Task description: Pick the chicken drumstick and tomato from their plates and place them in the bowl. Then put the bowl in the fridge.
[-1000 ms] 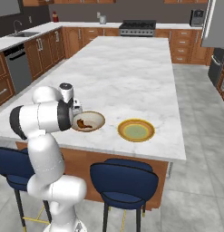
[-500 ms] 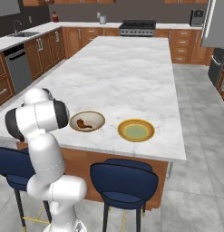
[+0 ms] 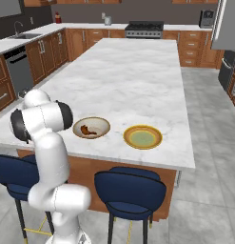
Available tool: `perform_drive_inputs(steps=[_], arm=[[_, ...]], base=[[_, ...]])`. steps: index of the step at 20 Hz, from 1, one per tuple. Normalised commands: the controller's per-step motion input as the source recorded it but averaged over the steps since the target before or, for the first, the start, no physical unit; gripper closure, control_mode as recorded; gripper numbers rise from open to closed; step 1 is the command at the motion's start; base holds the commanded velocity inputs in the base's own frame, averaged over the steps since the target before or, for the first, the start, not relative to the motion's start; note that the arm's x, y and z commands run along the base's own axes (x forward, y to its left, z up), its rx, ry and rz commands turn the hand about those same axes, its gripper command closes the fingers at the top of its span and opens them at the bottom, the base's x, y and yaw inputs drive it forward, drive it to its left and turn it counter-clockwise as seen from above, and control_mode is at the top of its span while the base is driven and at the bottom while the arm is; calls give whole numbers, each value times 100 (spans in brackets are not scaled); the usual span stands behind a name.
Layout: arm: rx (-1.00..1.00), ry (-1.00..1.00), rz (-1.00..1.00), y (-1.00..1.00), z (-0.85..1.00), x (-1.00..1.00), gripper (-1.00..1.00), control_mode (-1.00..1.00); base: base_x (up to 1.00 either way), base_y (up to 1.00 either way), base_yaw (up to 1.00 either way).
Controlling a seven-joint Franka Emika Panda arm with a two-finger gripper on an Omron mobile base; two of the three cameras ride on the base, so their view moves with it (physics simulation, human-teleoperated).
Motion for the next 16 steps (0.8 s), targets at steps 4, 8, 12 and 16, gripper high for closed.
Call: perform_drive_inputs(steps=[4,8,12,16], arm=[[0,8,3,48,7,14,-100,-100],[-1,19,6,18,-22,22,-100,-100],[-2,9,7,0,-34,27,-100,-100],[-2,0,4,-1,-20,42,-100,-100]], base=[[0,0,0],[0,0,0],[0,0,0],[0,0,0]])
